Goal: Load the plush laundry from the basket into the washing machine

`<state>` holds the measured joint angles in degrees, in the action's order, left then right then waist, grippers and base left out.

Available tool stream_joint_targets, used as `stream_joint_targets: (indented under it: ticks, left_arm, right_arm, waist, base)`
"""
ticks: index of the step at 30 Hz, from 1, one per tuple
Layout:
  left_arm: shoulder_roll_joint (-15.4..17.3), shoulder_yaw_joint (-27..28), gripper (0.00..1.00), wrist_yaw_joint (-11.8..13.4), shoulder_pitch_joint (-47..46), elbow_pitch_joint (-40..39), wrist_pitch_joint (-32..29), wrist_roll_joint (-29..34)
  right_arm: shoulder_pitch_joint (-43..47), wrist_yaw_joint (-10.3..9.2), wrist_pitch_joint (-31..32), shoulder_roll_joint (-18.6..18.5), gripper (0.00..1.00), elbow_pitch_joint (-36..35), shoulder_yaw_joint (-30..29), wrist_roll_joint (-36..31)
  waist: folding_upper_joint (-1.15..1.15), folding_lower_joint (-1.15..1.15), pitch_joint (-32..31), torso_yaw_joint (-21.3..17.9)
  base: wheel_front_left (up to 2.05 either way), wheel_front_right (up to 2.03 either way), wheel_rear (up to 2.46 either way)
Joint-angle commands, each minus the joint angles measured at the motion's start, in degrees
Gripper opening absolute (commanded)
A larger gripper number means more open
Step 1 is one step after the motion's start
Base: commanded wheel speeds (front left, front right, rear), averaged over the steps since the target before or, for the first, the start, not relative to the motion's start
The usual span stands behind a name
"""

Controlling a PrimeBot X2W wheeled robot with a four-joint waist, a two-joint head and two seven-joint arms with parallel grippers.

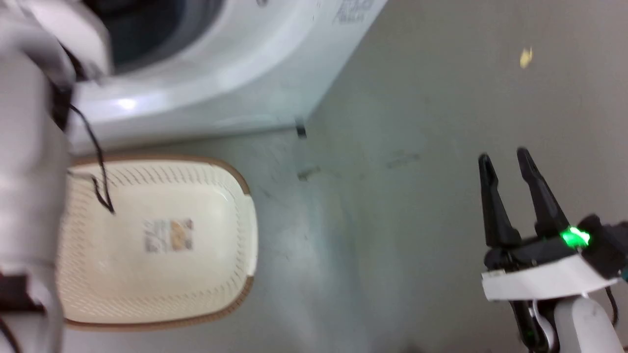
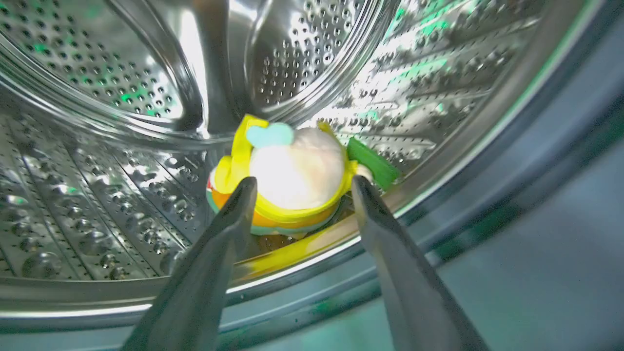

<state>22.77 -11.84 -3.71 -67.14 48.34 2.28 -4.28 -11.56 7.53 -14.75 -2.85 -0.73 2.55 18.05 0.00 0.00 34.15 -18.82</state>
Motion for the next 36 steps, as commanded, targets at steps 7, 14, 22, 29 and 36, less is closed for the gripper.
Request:
stream_joint_targets:
  ticks: [7,14,22,29,36]
  left_arm:
    - [-5.26,0.67,1.00,0.86,17.25,-7.55,12.27,-4.00]
    - [-9.66,2.70,1.00,5.95,38.05,-28.93,12.69,-4.85]
    - [-13.31,1.27,1.00,8.96,58.07,-41.99,12.71,-3.01]
    - [-17.02,3.43,1.00,11.99,68.81,-45.49,12.71,-3.07]
    - [-18.13,4.16,0.00,11.59,70.25,-46.15,12.36,-3.18]
  right_arm:
    - [5.28,-0.04,-0.25,-1.63,1.00,-1.08,-2.87,-3.69]
    - [8.86,-0.04,-0.25,-2.51,1.00,-1.99,-3.79,-5.51]
    - [13.17,-0.04,-0.25,-2.44,1.00,-2.47,-2.74,-9.05]
    - [16.45,-0.04,-0.25,-1.05,1.00,-1.95,-1.83,-9.72]
    - [15.98,0.00,0.05,-0.90,0.00,-1.38,-1.28,-9.69]
  waist:
    - [0.00,0.00,-17.47,7.95]
    - [0.00,0.00,-25.01,11.73]
    - [0.00,0.00,-29.84,13.82]
    - [0.00,0.00,-31.67,14.38]
    - [0.00,0.00,-31.98,14.67]
  base:
    - [0.00,0.00,0.00]
    - [0.00,0.00,0.00]
    - [0.00,0.00,0.00]
    - [0.00,0.00,0.00]
    - [0.00,0.00,0.00]
